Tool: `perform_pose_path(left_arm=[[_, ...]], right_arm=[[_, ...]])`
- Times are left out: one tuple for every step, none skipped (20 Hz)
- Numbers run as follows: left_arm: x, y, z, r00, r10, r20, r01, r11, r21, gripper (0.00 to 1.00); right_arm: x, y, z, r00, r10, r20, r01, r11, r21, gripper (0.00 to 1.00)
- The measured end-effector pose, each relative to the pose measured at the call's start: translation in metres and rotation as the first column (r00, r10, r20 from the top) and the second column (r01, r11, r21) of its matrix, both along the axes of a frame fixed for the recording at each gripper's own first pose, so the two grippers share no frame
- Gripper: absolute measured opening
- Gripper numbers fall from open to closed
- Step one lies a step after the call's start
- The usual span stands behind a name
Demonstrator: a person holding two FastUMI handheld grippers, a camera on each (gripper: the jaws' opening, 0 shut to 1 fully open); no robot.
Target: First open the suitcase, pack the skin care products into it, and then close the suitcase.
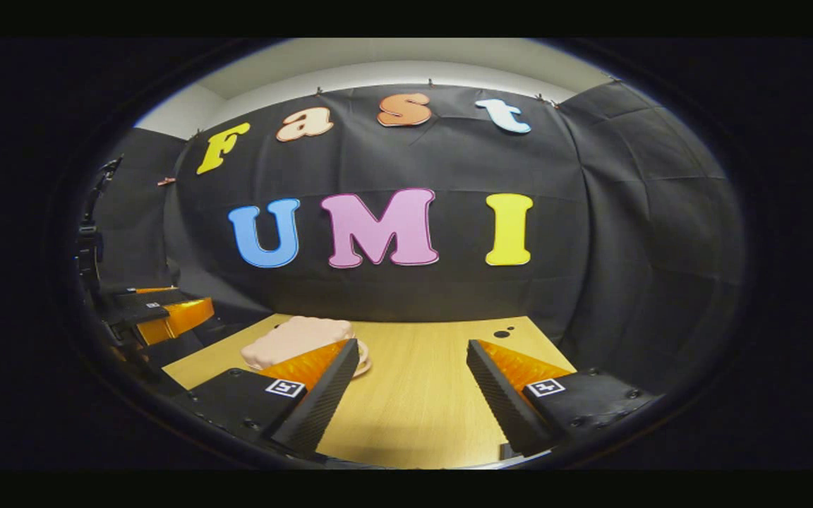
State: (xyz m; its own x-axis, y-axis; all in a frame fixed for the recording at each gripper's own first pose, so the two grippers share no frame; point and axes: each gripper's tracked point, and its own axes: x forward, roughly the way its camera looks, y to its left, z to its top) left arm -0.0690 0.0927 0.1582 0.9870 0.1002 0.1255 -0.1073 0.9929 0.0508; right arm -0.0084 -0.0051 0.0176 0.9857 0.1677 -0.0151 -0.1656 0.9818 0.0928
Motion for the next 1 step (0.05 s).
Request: perform_pose_path(left_arm=[[0.0016, 0.0011, -0.0008, 1.0, 0.0, 0.0, 0.0, 1.0, 0.003, 0.96]], right_arm=[[0.0005, 0.0009, -0.0003, 1.0, 0.0, 0.002, 0.0, 1.0, -0.003, 0.98]])
